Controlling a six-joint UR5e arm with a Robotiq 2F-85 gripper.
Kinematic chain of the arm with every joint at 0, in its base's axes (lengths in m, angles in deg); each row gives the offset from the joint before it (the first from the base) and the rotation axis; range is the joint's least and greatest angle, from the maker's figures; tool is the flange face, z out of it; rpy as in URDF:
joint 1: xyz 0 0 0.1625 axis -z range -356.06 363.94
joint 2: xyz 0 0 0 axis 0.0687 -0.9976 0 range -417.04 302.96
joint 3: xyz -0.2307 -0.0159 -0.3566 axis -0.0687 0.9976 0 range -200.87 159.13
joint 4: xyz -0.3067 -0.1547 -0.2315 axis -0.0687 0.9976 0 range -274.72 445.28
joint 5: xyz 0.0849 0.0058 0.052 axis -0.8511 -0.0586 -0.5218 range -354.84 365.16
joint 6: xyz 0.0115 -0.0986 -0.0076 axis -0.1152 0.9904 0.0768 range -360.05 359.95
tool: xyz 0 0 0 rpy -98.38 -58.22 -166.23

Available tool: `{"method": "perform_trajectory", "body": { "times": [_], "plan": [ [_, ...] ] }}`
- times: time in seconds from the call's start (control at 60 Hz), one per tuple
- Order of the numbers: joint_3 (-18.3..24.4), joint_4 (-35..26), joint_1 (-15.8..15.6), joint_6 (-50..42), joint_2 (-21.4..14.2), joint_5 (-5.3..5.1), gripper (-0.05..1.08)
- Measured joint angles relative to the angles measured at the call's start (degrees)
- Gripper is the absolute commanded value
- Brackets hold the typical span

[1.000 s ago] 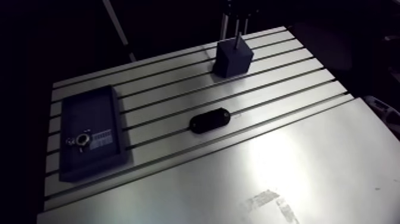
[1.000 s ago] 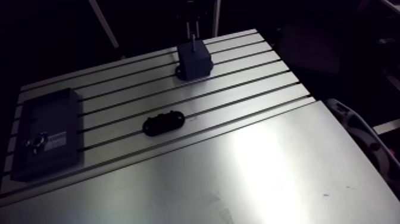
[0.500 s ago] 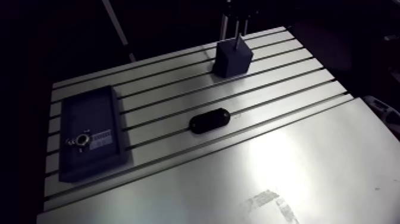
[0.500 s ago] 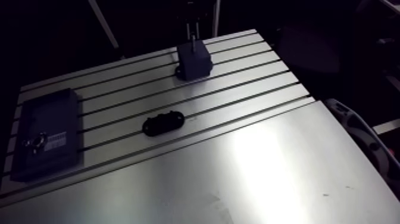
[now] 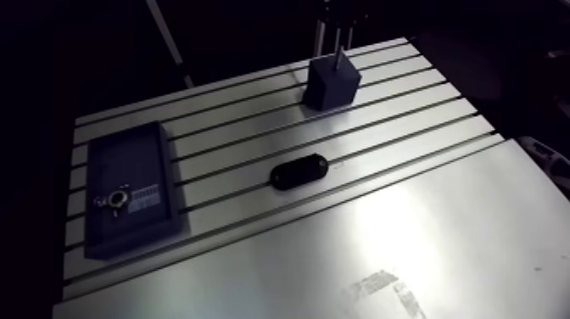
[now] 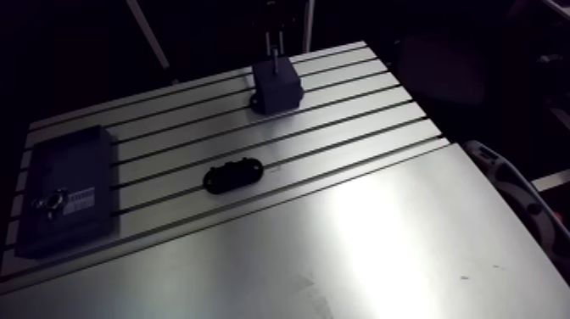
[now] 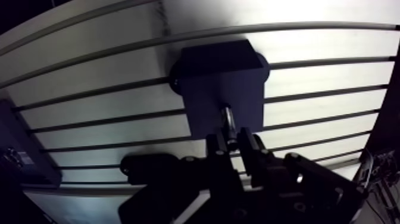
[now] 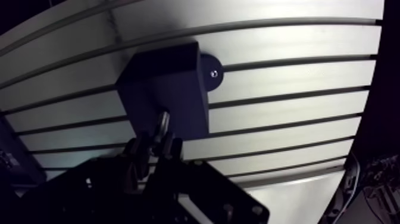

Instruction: Pick up the M10 bolt and insert it into the hole until fully seated.

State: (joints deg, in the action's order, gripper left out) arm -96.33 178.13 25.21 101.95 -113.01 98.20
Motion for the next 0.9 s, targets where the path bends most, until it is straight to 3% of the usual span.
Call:
{"method": "perform_trajectory", "body": {
  "times": [0.9],
  "plan": [
    [0.0,0.0,-0.2,0.0,0.1,-0.01,1.08]
  ]
}}
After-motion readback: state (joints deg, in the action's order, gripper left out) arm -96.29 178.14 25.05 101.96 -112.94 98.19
